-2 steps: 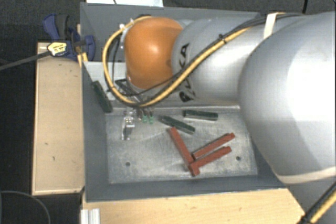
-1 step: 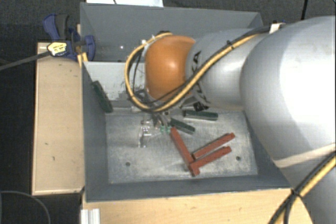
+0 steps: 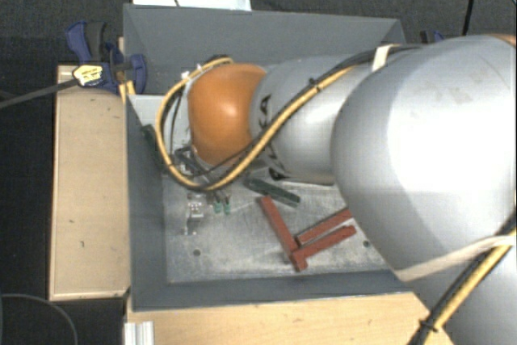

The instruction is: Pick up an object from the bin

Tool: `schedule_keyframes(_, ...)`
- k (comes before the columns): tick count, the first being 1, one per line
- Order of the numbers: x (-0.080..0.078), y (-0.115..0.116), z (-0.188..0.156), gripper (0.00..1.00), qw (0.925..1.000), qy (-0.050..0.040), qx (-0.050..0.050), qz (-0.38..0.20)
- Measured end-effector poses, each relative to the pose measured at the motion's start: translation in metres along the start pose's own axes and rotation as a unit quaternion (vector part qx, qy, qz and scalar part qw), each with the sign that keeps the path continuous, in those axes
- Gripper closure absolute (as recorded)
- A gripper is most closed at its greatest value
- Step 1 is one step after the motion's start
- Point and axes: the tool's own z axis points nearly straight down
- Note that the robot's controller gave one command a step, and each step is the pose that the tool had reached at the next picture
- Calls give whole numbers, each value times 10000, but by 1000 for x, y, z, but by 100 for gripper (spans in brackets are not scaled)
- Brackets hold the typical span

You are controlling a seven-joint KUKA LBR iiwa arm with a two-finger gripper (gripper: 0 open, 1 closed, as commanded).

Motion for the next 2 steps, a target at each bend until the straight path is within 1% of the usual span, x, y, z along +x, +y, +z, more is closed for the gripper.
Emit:
schedule_keyframes(1, 6, -31, 0, 0, 9998, 13, -14, -206)
schedule_keyframes(2, -5, -61, -25, 0, 9995, 14, 16, -326)
